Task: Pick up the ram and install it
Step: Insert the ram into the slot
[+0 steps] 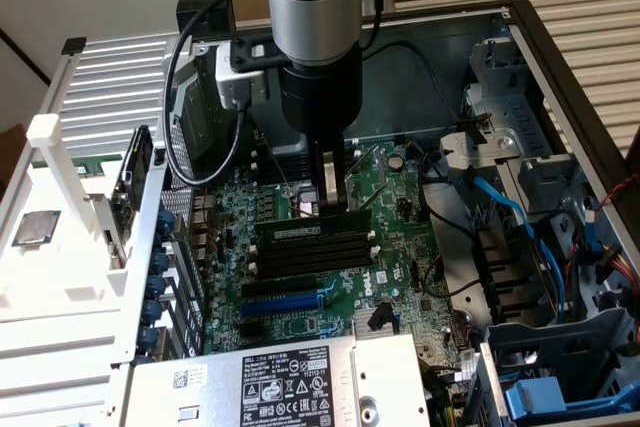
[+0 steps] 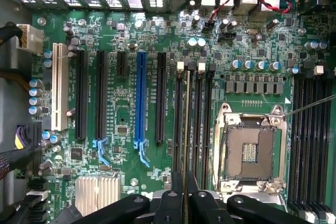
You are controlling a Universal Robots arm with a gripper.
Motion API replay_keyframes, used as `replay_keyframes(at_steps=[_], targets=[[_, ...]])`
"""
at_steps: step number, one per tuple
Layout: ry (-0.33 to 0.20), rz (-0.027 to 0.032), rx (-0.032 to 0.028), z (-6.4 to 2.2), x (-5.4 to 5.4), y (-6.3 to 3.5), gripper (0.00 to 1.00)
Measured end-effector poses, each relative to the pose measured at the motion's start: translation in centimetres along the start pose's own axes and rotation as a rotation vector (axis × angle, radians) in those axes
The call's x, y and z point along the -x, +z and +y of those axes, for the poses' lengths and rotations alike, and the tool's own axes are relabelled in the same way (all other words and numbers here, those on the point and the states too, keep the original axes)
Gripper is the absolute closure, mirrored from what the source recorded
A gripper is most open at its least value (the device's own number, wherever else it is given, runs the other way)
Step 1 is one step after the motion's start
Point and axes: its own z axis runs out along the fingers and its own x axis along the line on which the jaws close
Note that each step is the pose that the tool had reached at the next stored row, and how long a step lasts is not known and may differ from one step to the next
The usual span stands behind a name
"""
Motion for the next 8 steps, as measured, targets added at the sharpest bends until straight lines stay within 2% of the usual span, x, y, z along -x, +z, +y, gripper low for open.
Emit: replay_keyframes(at_steps=[8], targets=[[0.000,0.0000,0.0000,0.02,0.00,0.80,0.87]])
